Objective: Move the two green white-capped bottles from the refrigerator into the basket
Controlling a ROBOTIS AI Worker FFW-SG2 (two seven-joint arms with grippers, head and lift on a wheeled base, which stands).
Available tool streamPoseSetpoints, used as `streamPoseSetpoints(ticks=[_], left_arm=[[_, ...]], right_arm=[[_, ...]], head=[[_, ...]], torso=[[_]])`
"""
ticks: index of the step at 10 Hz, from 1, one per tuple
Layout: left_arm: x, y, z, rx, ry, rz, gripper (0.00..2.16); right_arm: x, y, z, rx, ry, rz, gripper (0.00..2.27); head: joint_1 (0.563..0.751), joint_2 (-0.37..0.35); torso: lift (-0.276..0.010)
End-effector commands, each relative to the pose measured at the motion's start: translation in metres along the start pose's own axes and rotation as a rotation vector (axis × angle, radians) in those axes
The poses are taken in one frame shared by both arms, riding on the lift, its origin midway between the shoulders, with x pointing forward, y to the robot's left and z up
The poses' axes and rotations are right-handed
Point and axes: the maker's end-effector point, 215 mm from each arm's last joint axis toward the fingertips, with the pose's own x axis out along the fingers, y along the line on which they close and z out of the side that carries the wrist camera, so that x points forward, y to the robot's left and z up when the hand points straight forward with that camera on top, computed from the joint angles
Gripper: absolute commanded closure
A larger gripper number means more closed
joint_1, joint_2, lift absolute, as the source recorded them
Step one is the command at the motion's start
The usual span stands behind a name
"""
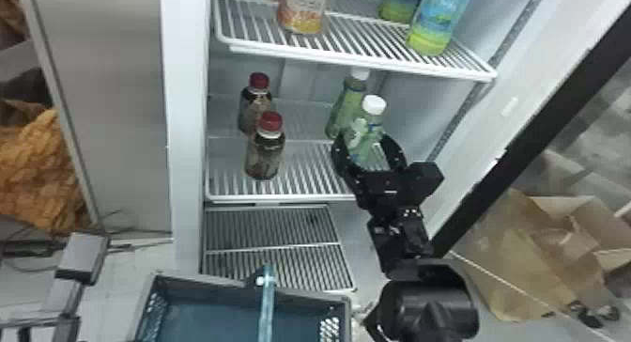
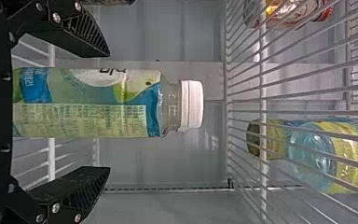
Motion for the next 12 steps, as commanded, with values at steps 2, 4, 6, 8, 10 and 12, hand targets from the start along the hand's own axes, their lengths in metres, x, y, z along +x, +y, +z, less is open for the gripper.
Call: streamPoseSetpoints(ticks=[2, 4, 6, 8, 10, 12], left_arm=[[0.000, -0.001, 0.000, 0.000, 0.000, -0.003, 1.16], [0.000, -0.001, 0.000, 0.000, 0.000, -0.005, 1.16], [0.000, -0.001, 0.000, -0.003, -0.001, -0.004, 1.16], [0.000, -0.001, -0.001, -0.004, -0.003, -0.006, 1.16], [-0.001, 0.000, -0.001, -0.007, -0.005, -0.004, 1.16], [-0.001, 0.000, 0.000, -0.007, -0.007, -0.005, 1.16]], right_arm=[[0.010, 0.002, -0.003, 0.005, 0.005, 0.004, 0.34], [0.014, 0.001, 0.001, 0.007, -0.002, 0.002, 0.60], [0.013, 0.007, 0.011, 0.013, -0.027, 0.011, 0.72], [0.010, 0.014, 0.023, 0.032, -0.055, 0.023, 0.72], [-0.002, 0.023, 0.034, 0.067, -0.074, 0.036, 0.72], [-0.016, 0.039, 0.043, 0.100, -0.057, 0.071, 0.72]], head=[[0.695, -0.350], [0.695, -0.350], [0.695, -0.350], [0.695, -0.350], [0.695, -0.350], [0.695, -0.350]], torso=[[-0.263], [-0.263], [-0.263], [-0.263], [-0.263], [-0.263]])
